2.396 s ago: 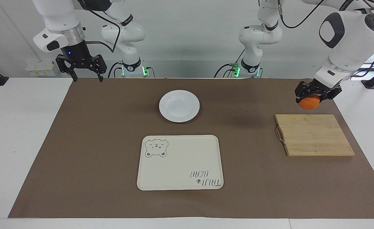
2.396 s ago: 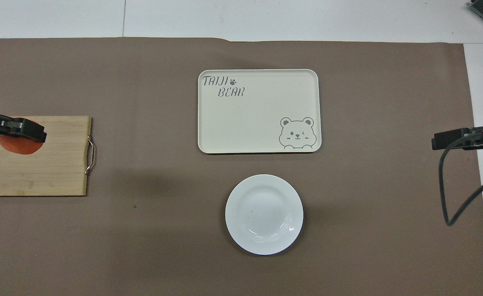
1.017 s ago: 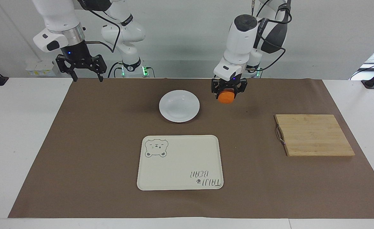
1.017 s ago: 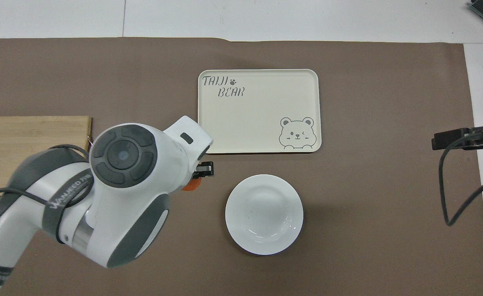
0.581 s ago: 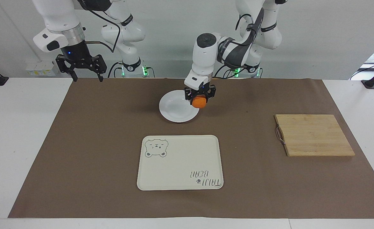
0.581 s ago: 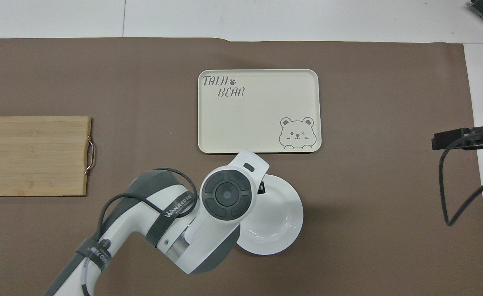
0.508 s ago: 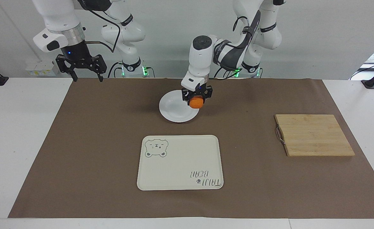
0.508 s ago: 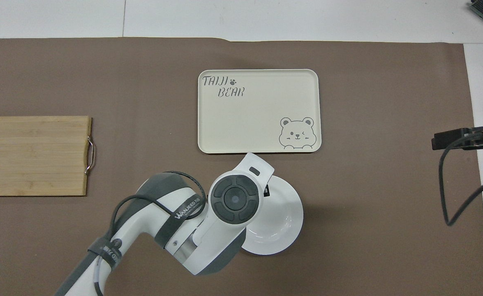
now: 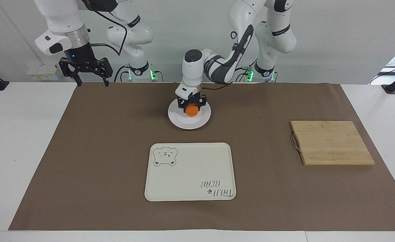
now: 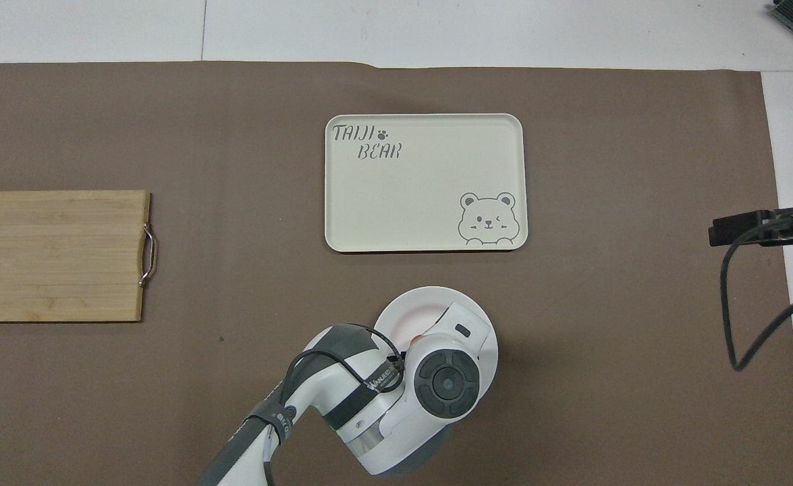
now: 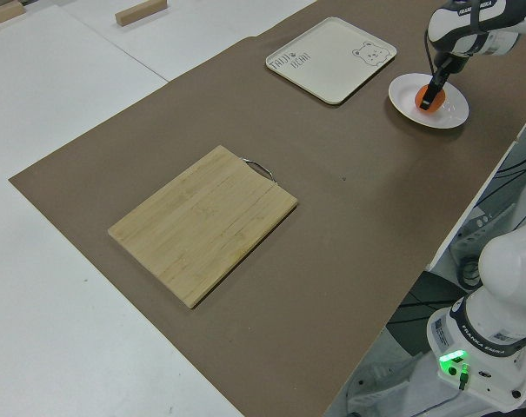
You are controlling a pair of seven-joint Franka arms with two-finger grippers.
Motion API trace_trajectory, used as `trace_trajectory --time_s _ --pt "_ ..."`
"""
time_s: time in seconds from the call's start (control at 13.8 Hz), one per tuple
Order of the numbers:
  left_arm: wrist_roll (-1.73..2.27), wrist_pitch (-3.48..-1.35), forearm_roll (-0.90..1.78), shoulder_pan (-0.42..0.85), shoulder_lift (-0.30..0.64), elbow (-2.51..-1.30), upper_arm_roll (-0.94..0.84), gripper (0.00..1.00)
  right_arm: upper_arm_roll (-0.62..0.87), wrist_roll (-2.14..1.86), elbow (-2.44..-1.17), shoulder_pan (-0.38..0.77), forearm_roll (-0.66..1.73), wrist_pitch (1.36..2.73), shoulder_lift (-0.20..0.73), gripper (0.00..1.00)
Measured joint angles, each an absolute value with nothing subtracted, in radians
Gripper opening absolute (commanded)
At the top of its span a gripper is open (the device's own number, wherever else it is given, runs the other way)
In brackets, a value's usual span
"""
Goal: Place orange and plate with both arms
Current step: 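Carry the orange with the left gripper onto the white plate and release, then return the left gripper to the board while the right gripper approaches the plate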
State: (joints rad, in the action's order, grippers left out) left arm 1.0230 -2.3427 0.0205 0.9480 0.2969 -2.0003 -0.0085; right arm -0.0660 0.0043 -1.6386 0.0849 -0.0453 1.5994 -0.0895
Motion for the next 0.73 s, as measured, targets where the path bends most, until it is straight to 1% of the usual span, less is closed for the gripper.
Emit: trace_trajectory --time_s 0.22,0.36,0.58,0.73 --pt "1.023 -2.337 0.020 0.945 0.280 -1.988 0.009 1.00 -0.066 0.004 -1.639 0.085 -0.045 1.599 -0.090 1.00" --pt "1.023 -2.286 0.020 0.918 0.232 -1.971 0.022 1.00 -0.066 0.004 -1.639 0.085 -0.045 1.599 -0.090 1.00" --pt "0.941 -2.200 0.020 0.811 0.160 -1.938 0.029 1.00 -0.066 0.004 -1.639 0.085 -0.045 1.599 -0.090 1.00" --pt "0.825 -2.180 0.020 0.728 0.145 -1.917 0.032 1.00 -0.066 0.004 -1.639 0.085 -0.045 1.599 -0.090 1.00"
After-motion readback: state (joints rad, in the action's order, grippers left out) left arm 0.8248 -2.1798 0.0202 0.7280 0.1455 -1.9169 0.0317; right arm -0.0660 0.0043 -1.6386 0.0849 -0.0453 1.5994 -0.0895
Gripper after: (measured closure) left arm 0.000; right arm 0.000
